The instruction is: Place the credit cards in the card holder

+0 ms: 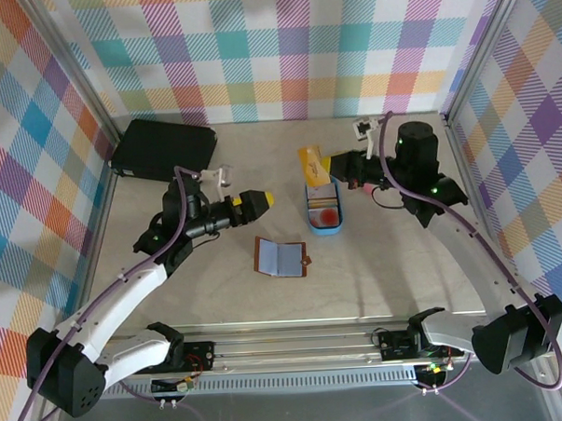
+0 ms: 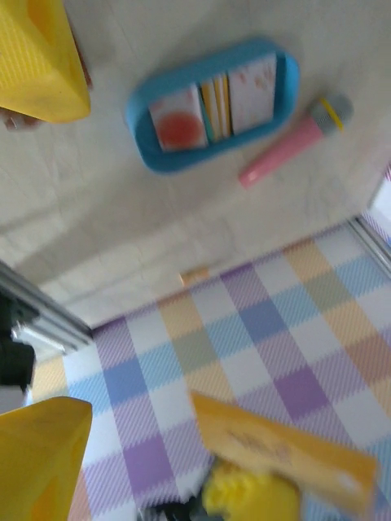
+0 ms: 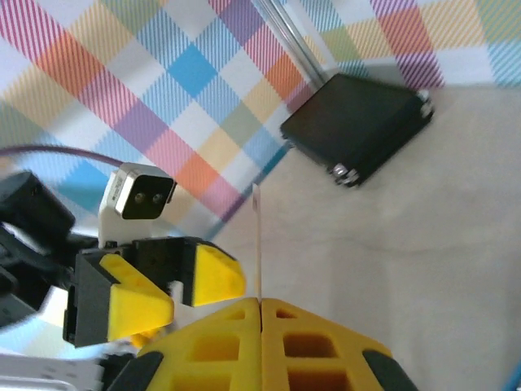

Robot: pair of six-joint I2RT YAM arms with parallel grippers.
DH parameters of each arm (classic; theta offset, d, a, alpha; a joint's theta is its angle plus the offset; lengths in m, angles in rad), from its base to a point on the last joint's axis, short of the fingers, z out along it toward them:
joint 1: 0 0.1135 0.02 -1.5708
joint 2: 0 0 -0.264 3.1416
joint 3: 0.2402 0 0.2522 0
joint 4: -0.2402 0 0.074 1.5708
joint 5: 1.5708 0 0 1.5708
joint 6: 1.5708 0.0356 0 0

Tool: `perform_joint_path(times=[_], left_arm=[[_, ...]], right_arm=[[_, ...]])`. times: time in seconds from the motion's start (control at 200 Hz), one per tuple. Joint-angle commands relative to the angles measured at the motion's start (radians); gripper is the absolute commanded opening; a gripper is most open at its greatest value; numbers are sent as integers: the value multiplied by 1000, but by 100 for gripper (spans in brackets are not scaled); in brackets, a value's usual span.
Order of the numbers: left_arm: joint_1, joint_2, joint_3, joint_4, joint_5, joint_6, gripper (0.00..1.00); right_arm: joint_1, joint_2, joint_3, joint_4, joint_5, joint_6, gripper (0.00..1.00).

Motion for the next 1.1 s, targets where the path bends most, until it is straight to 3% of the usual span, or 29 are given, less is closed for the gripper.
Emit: perform_joint_path(times=[0.0,0.27,0.575,0.715,0.8,0.91,0.935,0.995,1.095], left_arm=[[-30,10,33,204,-37,-138,86],[-91,84,-1,430,-69,-273,76],[-126,130,21,496,-82,-312,51],[-131,151,27,545,-78,-341,45],[-132,170,42,552,-72,-348,37],[-133,193,55,560,-62,-354,19],[-133,196,55,565,-61,-355,13],[-132,198,51,575,-61,-357,2],[-132,193,52,584,-53,-357,0]], right_arm=[[5,-7,-44,184,-64,388,0],[26,-9,-120,345,-63,621,0],[48,31,-115,402,-91,636,0],[56,54,-112,409,-99,645,0],[60,64,-116,432,-103,656,0],[62,68,-118,438,-96,659,0],[61,66,-118,434,-90,659,5],[59,56,-120,417,-74,636,32],[36,23,-119,344,-62,551,54]])
